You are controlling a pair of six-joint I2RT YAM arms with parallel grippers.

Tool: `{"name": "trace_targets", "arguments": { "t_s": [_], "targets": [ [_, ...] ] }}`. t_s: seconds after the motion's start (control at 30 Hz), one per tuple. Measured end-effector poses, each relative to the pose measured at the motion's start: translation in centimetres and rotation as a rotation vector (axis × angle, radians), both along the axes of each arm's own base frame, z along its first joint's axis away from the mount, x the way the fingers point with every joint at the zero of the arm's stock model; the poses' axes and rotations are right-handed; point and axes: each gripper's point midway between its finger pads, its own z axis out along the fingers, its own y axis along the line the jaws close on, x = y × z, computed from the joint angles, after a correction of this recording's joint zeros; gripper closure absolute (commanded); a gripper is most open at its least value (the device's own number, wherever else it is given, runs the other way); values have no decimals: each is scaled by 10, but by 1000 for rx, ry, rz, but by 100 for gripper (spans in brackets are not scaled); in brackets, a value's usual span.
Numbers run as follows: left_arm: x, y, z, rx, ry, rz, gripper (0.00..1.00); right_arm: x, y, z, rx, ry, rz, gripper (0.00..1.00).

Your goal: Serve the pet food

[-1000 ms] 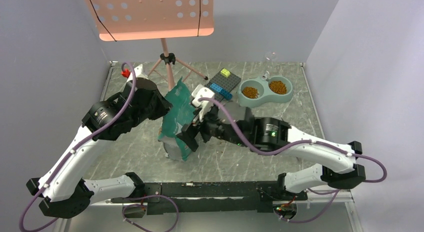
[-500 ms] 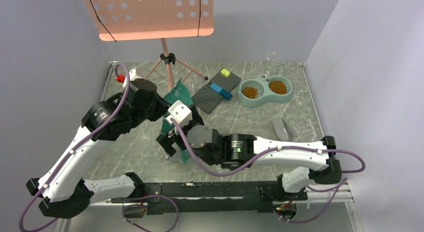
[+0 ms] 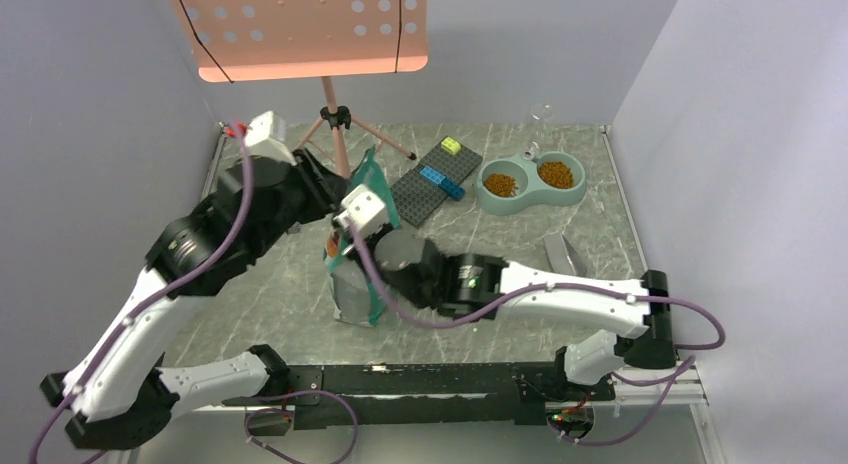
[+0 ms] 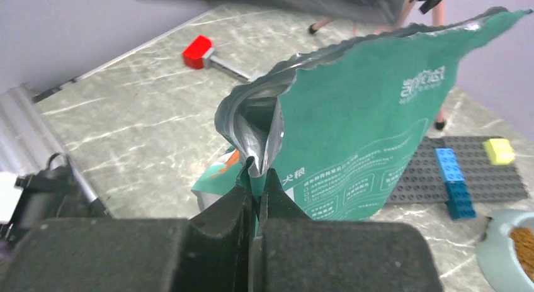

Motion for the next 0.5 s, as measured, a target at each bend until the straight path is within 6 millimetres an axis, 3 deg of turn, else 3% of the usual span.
{"name": "trace_targets", "arguments": {
  "t_s": [0.1,0.2,0.27,0.37,0.5],
  "targets": [
    [-3,16,32,-36,-158,-5,22,14,-19,2,18,49,66,100],
    [-8,39,57,-40,-251,34,16,30,-42,4,13,101,118,100],
    [-7,42,73,-36,-297,35,14,32,-51,2,-5,136,171,100],
    [3,34,79,6,-320,2,13,34,-60,1,-32,180,258,100],
    [21,16,65,83,-297,-92,13,38,-79,0,-62,257,353,100]
  ]
}}
